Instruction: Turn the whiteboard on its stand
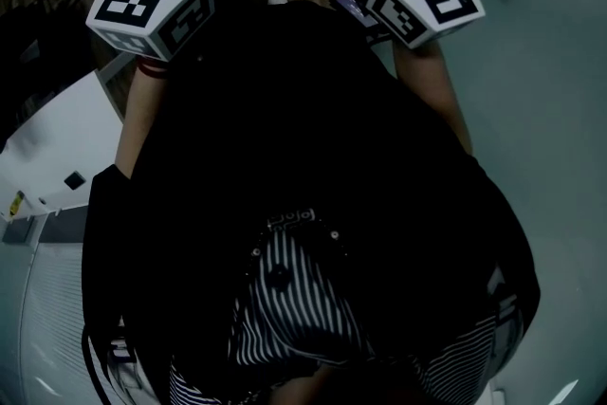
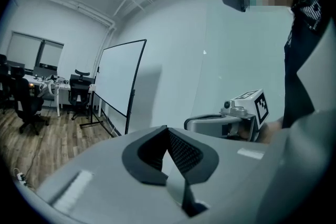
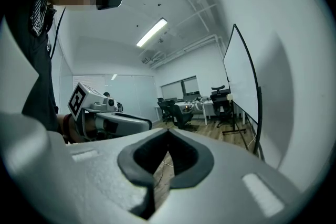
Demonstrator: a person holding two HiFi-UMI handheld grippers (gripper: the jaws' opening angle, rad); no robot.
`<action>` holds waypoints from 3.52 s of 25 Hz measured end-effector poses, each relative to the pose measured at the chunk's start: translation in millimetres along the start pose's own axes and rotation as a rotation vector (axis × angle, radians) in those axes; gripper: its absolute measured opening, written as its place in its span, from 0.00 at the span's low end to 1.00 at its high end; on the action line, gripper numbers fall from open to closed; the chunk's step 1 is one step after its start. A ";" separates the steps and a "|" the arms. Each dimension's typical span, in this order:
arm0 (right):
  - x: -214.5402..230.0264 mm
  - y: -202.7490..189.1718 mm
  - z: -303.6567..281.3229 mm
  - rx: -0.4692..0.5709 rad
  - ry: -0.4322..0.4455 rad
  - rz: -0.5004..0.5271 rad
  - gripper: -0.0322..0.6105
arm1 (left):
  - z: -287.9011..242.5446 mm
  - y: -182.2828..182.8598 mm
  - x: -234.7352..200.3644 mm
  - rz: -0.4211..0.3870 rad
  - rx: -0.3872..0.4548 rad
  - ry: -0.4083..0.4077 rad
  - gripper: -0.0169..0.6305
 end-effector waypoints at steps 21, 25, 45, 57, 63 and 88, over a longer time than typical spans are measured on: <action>-3.3 -0.1 24.6 0.076 -0.175 0.044 0.05 | -10.7 6.4 19.1 -0.096 0.065 -0.177 0.01; -1.9 3.2 29.1 0.080 -0.195 0.093 0.05 | -10.5 6.7 20.1 -0.124 0.085 -0.184 0.01; -5.2 11.8 30.3 0.052 -0.155 0.050 0.05 | -7.2 15.6 20.9 -0.107 0.088 -0.177 0.01; 14.1 18.7 23.5 0.022 -0.126 0.042 0.05 | -6.1 5.0 7.1 -0.078 0.082 -0.090 0.02; 16.8 28.3 19.0 0.046 -0.075 0.055 0.05 | -0.5 18.0 7.2 -0.092 0.095 -0.044 0.02; -16.6 51.8 33.5 0.116 -0.089 0.150 0.05 | 37.1 35.4 29.0 -0.165 0.205 -0.076 0.02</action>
Point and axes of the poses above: the fingertips, and each gripper's own axes: z backward along the fingers, x to its right, y out of its top, the point moved 1 cm from there along z, backward along the fingers, and after that the axes turned 5 degrees about -x, right-handed, at the moved point
